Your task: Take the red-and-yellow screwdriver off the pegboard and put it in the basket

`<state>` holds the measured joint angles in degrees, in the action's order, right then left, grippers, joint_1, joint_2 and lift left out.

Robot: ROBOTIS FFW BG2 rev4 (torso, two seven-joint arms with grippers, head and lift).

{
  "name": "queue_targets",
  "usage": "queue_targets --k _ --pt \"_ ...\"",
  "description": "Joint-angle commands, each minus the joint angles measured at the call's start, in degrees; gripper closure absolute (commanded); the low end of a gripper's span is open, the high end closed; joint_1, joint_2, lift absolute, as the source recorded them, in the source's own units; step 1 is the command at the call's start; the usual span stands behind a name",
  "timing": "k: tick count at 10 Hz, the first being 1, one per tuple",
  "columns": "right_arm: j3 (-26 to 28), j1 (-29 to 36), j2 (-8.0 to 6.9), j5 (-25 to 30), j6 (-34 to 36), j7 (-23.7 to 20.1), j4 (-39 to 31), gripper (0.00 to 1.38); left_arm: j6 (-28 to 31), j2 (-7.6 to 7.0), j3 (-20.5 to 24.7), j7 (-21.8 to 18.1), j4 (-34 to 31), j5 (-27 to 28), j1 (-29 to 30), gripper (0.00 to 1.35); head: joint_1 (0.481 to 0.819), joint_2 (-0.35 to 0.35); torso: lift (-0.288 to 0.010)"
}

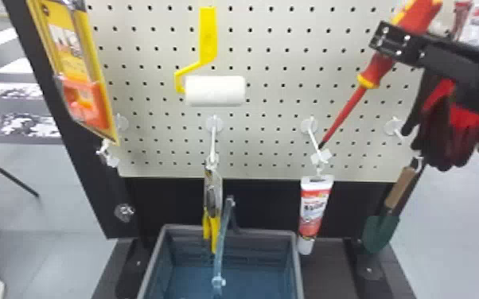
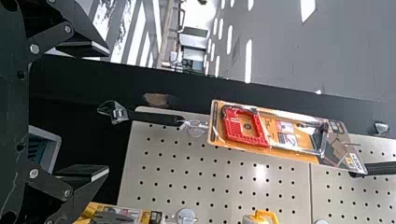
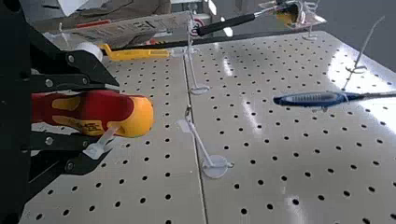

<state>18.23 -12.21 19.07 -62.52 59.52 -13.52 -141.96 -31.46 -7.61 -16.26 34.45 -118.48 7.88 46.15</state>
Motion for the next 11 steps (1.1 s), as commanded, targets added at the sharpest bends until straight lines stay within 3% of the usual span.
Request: queue_targets --k 1,3,6,11 --pt "0.31 3.39 -2.63 -0.05 -1.24 -0.01 0.41 1.21 0.00 0.05 -0.09 0.00 0.00 -0.15 0.02 0.39 0.549 0.000 -0.100" --pt "1.54 8.06 -5.00 -0.14 -2.30 0.08 0.41 1.21 0.00 0.31 0.00 0.00 0.14 -0.23 0.15 0.38 0.549 0.000 -0.100" --pt "1.63 13.60 -7.38 -0.14 -3.53 -0.01 1.96 1.21 -0.26 0.66 0.09 0.00 0.42 -0.50 0.27 0.38 0.549 0.000 -0.100" --pt "0.14 21.97 -12.12 0.91 -10.65 -0.01 6.32 1.21 -0.62 0.93 0.00 0.00 0.98 -0.76 0.27 0.38 0.549 0.000 -0.100"
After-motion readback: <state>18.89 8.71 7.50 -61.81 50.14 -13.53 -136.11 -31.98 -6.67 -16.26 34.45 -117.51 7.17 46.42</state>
